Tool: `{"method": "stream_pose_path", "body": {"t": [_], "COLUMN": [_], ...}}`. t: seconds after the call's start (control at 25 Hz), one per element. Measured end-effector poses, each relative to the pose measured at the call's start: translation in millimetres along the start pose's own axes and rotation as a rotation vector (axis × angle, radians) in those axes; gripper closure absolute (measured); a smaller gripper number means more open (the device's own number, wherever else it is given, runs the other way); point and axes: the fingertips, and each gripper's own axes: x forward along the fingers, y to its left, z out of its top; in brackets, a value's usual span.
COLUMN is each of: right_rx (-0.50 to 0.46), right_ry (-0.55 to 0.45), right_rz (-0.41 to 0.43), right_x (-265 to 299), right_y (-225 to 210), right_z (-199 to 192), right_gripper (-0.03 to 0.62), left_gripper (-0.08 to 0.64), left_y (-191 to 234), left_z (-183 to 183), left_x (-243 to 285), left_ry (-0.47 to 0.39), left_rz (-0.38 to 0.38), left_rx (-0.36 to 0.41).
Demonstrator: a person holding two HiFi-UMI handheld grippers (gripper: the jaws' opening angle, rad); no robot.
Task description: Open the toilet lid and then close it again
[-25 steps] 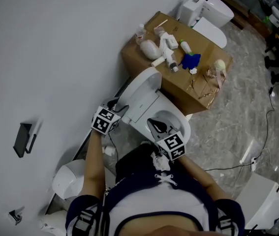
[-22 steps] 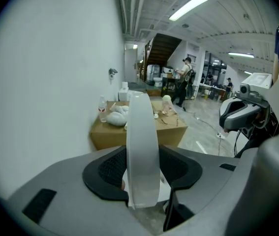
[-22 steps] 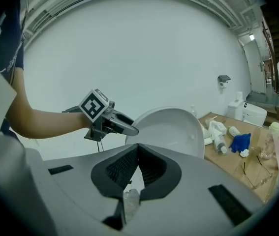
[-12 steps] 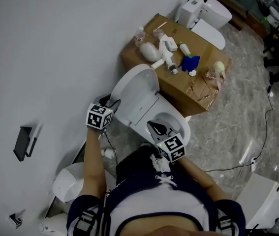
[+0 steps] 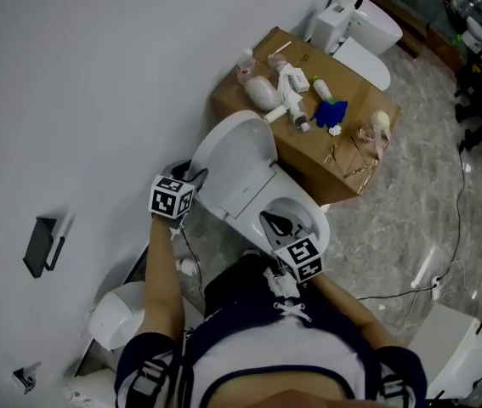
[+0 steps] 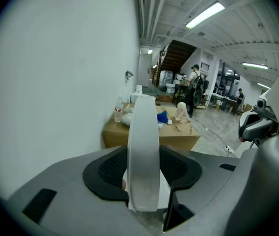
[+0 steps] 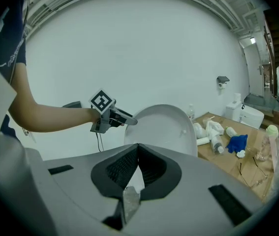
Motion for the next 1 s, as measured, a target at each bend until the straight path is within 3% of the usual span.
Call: {"method": "stream_pose_path", "body": {"t": [0.48, 0.8, 1.0], "right_rx": [-0.039, -0.083, -0.104], "right_ry": [0.007, -0.052, -0.047], "right_rz": [0.001, 0.001, -0.002], "right_x": [4, 40, 63], "right_y": [-4, -25, -29], "right_z": [3, 39, 51], "right_gripper": [0.584, 0.584, 0.584], "left_gripper": [0.356, 0.356, 0.336], "left_y": [7, 7, 10], "left_z": [0, 2, 14], "left_x": [-1, -1, -10], "left_ry": [-0.050, -0.071, -0.149], "left_rz": [0.026, 0.039, 0.029], "left_rx": [-0.043, -0.075, -0.154]}}
